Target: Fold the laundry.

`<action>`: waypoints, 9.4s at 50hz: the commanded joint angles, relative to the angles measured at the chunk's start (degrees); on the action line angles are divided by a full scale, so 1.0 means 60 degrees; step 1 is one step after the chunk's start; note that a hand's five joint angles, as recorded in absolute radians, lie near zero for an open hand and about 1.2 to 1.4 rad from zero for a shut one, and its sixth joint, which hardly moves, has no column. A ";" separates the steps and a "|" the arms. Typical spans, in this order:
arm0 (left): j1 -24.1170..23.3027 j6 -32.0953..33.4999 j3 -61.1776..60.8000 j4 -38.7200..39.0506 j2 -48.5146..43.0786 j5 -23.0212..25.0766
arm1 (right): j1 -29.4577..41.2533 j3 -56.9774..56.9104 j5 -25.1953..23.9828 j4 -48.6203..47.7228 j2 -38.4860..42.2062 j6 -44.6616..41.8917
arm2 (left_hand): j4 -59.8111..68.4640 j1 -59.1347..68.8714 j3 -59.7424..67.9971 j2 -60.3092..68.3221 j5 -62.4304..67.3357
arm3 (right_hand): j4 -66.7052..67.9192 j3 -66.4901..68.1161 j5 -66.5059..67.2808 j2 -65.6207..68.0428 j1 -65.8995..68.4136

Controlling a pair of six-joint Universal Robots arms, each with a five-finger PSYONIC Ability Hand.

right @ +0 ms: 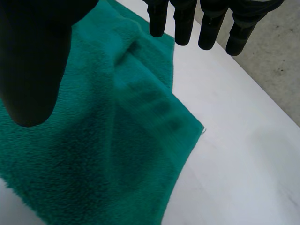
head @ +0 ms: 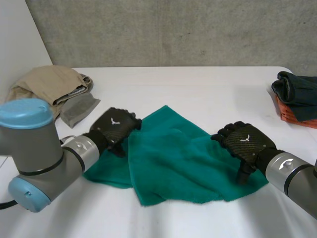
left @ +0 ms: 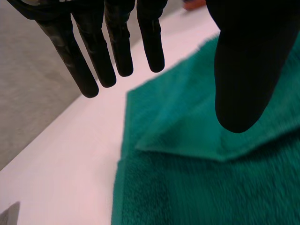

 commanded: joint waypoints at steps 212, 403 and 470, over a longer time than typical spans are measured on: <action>0.0230 -0.0538 0.0058 -0.1995 0.2509 -0.2096 | -0.0870 -0.4854 0.1482 0.5050 -0.0016 -0.1562 | 0.8431 0.8460 0.8489 0.8506 0.8426 | 1.1255 1.1273 1.1215 1.1279 1.1179; 0.0699 0.2935 -0.1452 -0.4576 0.2155 -0.1818 | -0.2130 -0.1075 0.2786 0.3820 -0.0146 -0.5153 | 0.8431 0.8460 0.8489 0.8506 0.8426 | 1.1255 1.1273 1.1215 1.1279 1.1179; -0.0165 -0.1269 -0.0322 0.2722 0.0015 -0.2052 | -0.2525 -0.1631 0.1028 -0.0925 0.2548 -0.0069 | -0.3236 -0.3206 -0.3177 -0.3161 -0.3241 | 0.2766 0.2784 0.2726 0.2789 0.2689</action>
